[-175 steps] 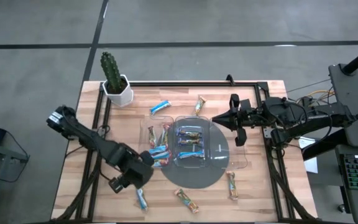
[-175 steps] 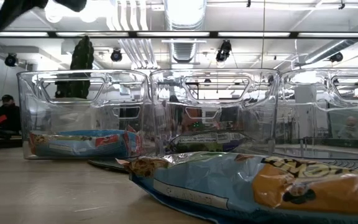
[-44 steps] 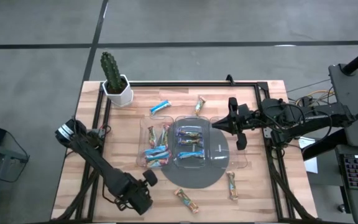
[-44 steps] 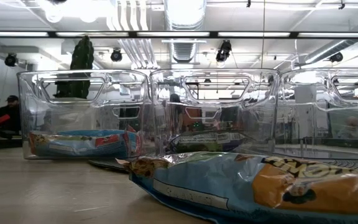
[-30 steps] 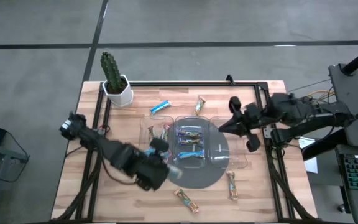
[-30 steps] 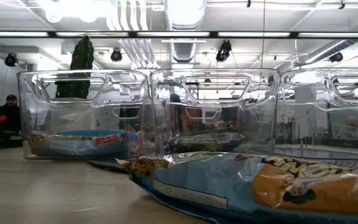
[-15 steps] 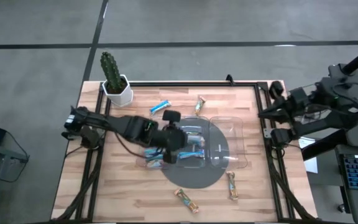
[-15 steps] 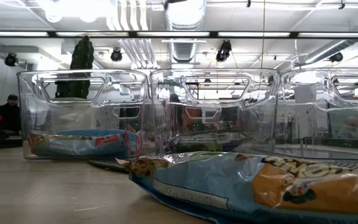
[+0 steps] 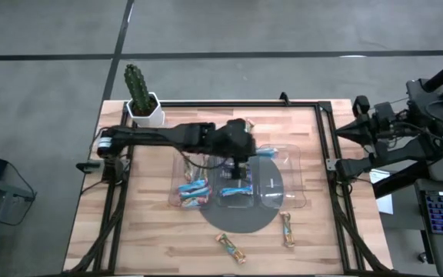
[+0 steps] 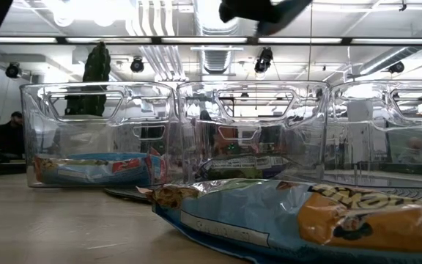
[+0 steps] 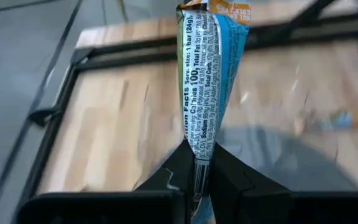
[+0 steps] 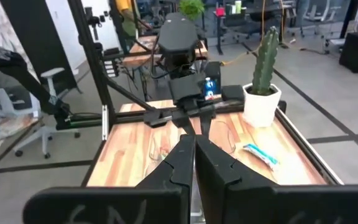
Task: Pick and place Granola Bars by type
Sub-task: Put the yellow granola bar into the right transparent bin
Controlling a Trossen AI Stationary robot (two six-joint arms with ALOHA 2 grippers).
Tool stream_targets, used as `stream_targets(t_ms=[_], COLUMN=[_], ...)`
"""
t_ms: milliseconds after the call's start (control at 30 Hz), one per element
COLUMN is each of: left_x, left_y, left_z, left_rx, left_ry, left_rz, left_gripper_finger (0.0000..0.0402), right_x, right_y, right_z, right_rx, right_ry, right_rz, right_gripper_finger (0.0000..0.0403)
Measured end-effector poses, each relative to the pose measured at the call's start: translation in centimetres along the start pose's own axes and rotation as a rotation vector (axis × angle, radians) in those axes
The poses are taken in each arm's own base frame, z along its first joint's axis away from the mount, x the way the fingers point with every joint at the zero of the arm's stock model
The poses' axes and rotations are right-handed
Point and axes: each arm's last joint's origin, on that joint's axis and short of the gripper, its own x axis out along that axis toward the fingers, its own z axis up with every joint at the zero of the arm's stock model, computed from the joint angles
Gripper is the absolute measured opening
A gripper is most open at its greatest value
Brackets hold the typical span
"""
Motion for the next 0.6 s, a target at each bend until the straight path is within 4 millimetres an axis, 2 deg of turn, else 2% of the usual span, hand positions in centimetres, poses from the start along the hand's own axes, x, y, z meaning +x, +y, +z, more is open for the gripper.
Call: stream_targets(t_ms=[100, 200, 600], left_x=[2.2, 4.5, 12.8], left_y=[0.2, 0.2, -0.3], left_z=[0.4, 0.3, -1.1], left_rx=[-0.057, -0.099, -0.194], left_ry=[-0.09, -0.11, -0.045], left_rz=[-0.041, -0.082, -0.105], left_gripper_finger=[0.0017, 0.0017, 0.0016], right_x=[0.2, 0.4, 1.7], right_y=[0.0, 0.0, -0.2], right_z=[-0.2, -0.4, -1.4], right_rx=[-0.001, -0.002, -0.005], right_ry=[0.013, 0.02, 0.07], right_rz=[-0.003, -0.007, -0.041], right_gripper_finger=[0.0008, 0.0008, 0.0009])
